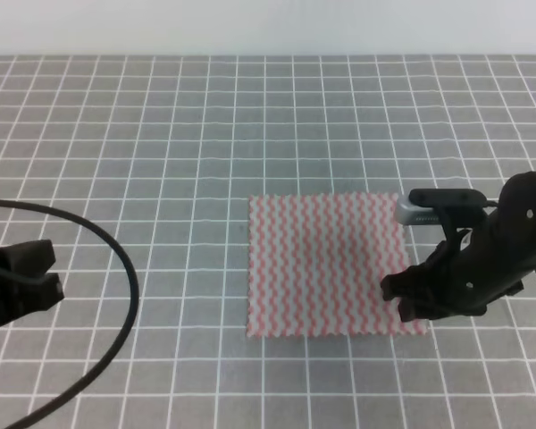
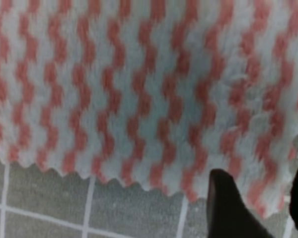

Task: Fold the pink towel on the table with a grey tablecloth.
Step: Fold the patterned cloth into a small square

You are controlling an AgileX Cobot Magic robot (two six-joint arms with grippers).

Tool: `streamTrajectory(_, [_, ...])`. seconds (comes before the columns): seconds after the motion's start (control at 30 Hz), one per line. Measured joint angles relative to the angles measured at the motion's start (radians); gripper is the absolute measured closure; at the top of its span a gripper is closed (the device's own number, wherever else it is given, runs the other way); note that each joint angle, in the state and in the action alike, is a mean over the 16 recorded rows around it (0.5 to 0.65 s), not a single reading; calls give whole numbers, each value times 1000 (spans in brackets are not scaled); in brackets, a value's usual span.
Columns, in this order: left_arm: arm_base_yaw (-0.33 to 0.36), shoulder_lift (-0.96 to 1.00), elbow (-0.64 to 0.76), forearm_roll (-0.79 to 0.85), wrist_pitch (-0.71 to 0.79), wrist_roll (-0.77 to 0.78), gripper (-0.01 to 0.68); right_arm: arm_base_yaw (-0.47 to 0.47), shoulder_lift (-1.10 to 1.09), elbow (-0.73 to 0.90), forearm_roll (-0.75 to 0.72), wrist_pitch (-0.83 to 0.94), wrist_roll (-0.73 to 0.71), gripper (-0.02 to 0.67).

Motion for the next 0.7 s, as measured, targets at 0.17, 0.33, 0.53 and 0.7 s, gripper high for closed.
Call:
streamTrajectory(0.17, [0,0,0,0,-2,0,675,0,12,-1,-2,-20,1,380])
streamTrajectory(0.33, [0,0,0,-1,-2,0,675,0,27,-1,-6,-27,1,380])
streamTrajectory(0.53, [0,0,0,-3,0,-1,675,0,45,-1,-7,-30,1,383])
streamTrajectory(0.7, [0,0,0,-6,4,-1,675,0,62,-2,-5,-31,1,413])
